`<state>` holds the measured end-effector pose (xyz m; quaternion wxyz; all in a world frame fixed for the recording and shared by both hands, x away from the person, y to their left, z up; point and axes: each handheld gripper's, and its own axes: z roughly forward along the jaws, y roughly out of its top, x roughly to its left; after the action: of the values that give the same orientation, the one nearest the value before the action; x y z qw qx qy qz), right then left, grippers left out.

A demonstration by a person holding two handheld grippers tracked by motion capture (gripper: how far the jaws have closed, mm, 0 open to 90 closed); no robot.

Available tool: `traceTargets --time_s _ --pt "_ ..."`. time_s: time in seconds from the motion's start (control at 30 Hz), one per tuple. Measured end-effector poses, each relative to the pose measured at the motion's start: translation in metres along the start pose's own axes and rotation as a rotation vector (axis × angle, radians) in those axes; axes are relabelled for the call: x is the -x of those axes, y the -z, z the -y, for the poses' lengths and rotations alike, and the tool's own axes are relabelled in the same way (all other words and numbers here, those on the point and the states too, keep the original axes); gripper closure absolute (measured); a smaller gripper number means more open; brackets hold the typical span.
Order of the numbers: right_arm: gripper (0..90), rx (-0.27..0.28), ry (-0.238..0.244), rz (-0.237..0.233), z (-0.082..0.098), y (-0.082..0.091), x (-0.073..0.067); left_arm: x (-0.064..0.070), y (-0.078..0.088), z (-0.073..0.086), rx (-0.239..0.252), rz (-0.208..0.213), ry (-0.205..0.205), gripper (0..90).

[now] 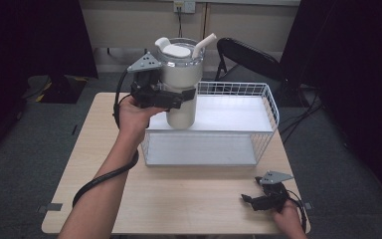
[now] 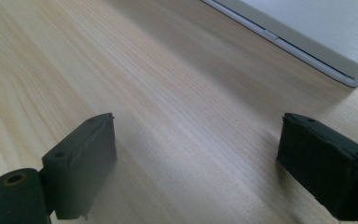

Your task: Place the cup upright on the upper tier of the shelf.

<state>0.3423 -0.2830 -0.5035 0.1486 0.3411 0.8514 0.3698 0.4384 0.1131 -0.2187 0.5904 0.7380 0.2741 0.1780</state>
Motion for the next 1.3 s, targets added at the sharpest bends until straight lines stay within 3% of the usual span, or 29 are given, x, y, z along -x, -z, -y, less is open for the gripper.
traceTargets --time_s 0.67,1.3 --pt "10.7 -0.001 0.0 0.0 0.0 0.0 0.0 -0.015 -0.032 0.002 -0.023 -0.054 0.009 9.9" --pt "10.7 0.0 0.0 0.0 0.0 0.0 0.0 -0.024 -0.058 0.009 -0.056 -0.078 0.022 9.8"
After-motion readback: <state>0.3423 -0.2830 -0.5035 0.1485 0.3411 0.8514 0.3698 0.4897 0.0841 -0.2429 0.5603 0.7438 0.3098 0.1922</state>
